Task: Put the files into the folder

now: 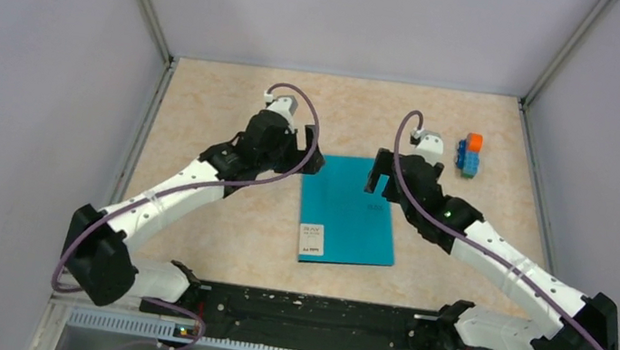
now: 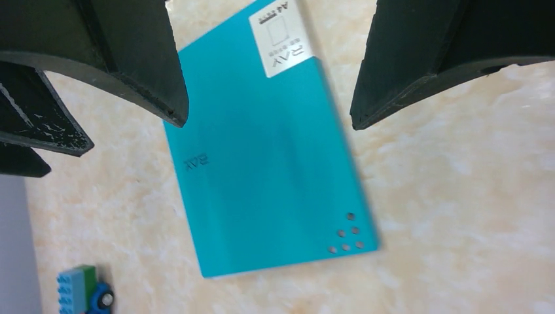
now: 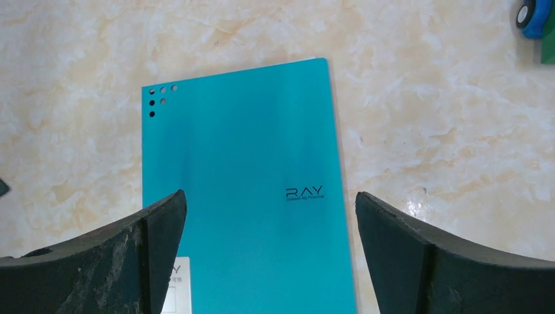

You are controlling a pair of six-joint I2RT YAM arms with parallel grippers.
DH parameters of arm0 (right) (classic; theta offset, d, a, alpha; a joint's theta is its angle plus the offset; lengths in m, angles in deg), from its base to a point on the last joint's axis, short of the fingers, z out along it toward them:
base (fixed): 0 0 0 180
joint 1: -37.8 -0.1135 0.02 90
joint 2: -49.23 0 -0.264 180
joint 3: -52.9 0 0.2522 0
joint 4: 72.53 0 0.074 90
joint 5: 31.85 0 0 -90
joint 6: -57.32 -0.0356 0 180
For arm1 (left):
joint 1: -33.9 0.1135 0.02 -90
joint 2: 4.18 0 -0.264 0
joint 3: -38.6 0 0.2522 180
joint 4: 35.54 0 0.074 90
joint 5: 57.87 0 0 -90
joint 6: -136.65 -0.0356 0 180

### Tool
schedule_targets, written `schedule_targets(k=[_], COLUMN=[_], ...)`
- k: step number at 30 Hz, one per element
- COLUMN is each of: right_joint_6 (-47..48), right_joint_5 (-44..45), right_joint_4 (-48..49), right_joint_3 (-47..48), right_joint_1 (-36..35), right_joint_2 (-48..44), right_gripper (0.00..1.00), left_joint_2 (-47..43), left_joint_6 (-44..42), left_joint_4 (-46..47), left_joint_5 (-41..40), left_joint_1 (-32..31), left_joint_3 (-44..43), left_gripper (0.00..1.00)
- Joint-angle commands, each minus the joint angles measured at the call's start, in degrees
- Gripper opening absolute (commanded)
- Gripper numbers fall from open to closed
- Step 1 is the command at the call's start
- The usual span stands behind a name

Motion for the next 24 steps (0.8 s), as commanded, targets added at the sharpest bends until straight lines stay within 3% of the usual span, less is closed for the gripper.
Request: schedule_targets(k=[1, 7, 24], right_joint_6=[1.5, 1.2, 5.7], right_joint_5=[-1.4, -4.0, -7.3], right_joint_4=[6.3, 9.4, 5.8], right_joint_3=[2.7, 4.8, 12.3], right_joint_1=[0.8, 1.5, 1.7], right_joint_2=[1.9, 4.6, 9.3], right_gripper=[0.99, 0.99, 0.99], left_joint_2=[-4.6, -6.9, -7.6], left_joint_6=[-6.3, -10.0, -8.0], left_joint_4=[-5.7, -9.2, -8.4], left_joint_5=[-11.3, -13.6, -16.2], left_joint_1=[1.4, 1.8, 1.9], left_joint_3=[-2.6, -4.0, -3.7], left_gripper=[0.98, 0.98, 0.98])
